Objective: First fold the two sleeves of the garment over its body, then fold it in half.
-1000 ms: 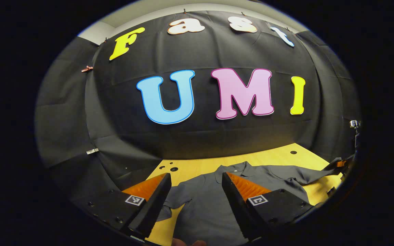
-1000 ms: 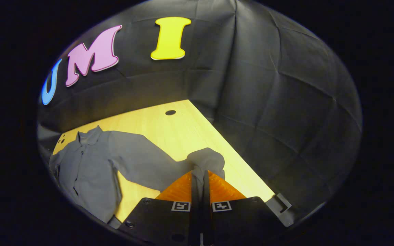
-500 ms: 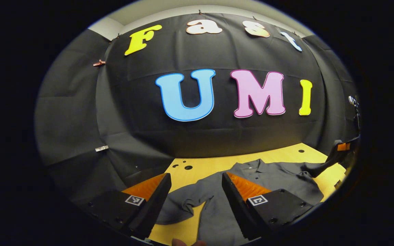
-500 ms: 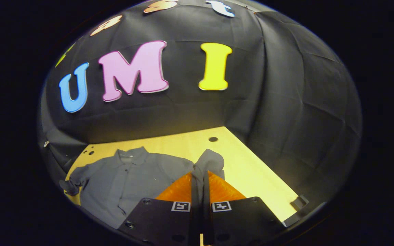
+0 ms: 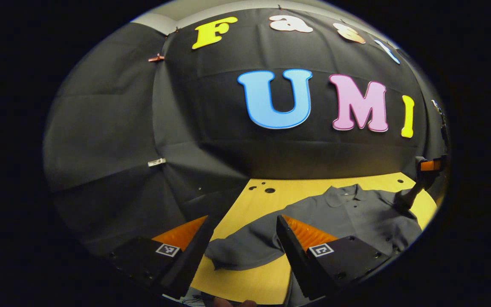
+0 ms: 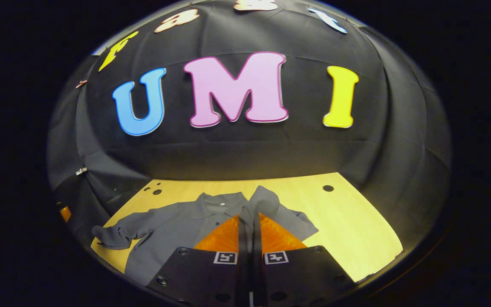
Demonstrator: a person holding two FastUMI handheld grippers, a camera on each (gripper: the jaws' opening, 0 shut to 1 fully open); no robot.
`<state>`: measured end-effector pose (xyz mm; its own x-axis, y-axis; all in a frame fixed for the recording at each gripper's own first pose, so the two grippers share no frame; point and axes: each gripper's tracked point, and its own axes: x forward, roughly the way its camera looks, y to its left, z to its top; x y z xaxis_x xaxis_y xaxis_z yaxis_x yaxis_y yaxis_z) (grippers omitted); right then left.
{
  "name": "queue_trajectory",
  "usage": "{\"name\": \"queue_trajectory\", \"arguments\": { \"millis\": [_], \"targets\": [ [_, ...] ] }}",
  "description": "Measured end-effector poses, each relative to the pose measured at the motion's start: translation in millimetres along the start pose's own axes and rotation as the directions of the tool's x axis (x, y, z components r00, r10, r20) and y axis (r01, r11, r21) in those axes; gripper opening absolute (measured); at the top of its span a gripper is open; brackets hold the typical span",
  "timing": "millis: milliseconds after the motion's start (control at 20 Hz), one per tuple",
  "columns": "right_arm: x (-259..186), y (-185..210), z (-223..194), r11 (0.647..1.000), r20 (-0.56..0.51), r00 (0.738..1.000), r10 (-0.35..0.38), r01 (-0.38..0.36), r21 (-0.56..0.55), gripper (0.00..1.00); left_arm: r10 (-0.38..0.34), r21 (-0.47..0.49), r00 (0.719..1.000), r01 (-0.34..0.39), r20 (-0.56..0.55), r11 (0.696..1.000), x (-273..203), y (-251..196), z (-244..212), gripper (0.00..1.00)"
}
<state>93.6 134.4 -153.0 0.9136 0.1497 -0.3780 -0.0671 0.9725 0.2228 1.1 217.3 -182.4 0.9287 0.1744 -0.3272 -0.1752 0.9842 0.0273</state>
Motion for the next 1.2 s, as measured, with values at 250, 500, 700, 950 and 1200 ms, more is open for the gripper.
{"name": "queue_trajectory", "arguments": {
  "millis": [250,500,700,950,1200],
  "targets": [
    [21,54,-27,0.997,-0.063,0.997,0.054,-0.057,-0.052,0.08,0.033,-0.021,0.996,-0.035,-0.086,0.999,30,35,-52,0.94],
    [42,100,-71,0.987,-0.163,0.982,0.095,-0.115,-0.112,0.08,0.018,-0.026,0.984,-0.023,-0.174,0.999,66,48,-100,0.94],
    [58,131,-117,0.973,-0.275,0.953,0.128,-0.174,-0.15,0.08,0.001,-0.044,0.964,-0.014,-0.267,0.999,96,55,-145,0.94],
    [73,150,-158,0.965,-0.387,0.912,0.138,-0.212,-0.156,0.1,-0.005,-0.077,0.934,-0.024,-0.358,0.997,114,57,-182,0.94],
    [84,166,-193,0.965,-0.466,0.876,0.126,-0.217,-0.146,0.15,-0.015,-0.087,0.919,-0.021,-0.395,0.996,124,55,-191,0.95]
  ]
}}
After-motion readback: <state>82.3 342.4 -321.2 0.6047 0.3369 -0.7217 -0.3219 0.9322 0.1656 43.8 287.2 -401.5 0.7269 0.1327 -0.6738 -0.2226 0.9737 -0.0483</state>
